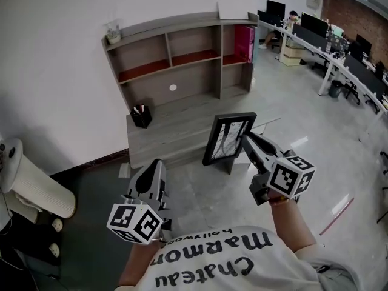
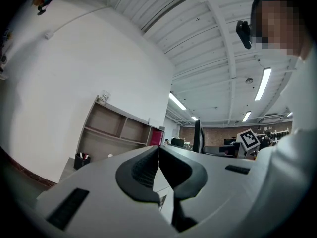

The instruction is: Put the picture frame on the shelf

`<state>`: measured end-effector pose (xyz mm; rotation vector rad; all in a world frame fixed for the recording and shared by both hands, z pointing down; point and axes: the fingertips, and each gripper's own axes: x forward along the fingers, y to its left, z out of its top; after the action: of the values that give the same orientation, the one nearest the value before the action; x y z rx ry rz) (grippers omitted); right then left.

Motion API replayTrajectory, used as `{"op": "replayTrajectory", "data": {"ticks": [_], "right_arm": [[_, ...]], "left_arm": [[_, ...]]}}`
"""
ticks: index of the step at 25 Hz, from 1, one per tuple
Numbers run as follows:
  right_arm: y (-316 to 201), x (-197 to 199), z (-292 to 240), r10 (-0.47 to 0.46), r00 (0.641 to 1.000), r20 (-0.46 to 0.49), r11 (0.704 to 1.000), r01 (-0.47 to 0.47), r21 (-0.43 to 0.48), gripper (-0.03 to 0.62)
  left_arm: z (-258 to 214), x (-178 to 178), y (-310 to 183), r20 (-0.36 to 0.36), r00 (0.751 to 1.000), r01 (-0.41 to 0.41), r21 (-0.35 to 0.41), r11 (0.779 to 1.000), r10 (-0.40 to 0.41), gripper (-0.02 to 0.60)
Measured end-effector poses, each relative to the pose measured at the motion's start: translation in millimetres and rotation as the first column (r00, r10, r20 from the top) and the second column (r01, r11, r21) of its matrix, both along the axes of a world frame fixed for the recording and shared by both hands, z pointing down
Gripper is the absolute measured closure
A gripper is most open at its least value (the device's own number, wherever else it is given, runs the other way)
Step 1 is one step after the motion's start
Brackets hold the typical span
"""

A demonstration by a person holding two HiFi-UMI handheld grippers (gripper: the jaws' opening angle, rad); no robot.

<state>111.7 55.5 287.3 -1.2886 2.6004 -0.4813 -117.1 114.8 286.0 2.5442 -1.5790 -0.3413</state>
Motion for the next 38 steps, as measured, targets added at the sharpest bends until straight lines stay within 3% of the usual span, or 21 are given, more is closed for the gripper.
{"op": "replayTrajectory", "data": {"ticks": [8, 15, 24, 38], "right_arm": [[-49.0, 30.6, 9.3, -0.007, 1.000, 0.010, 1.000, 0.007, -0.016, 0.520], [-68.3, 41.7, 40.3, 0.000, 1.000, 0.026, 0.997, 0.002, -0.078, 0.520], [-99.1, 38.6, 73.6, 0.009, 1.000, 0.025, 0.990, -0.005, -0.142, 0.520], [-220.0, 2.6, 40.7, 0.097, 0.995, 0.031, 0.989, -0.092, -0.113, 0.520]], "left_arm": [[11.7, 36.1, -48.9, 0.003, 1.000, -0.004, -0.009, 1.000, 0.004, 0.565], [43.1, 53.0, -70.5, -0.009, 0.999, -0.033, -0.075, 0.997, 0.032, 0.565], [65.6, 44.5, -104.9, -0.003, 1.000, -0.028, -0.132, 0.991, 0.028, 0.565], [27.2, 18.2, -250.6, 0.023, 0.987, -0.156, -0.089, 0.984, 0.158, 0.565]]}}
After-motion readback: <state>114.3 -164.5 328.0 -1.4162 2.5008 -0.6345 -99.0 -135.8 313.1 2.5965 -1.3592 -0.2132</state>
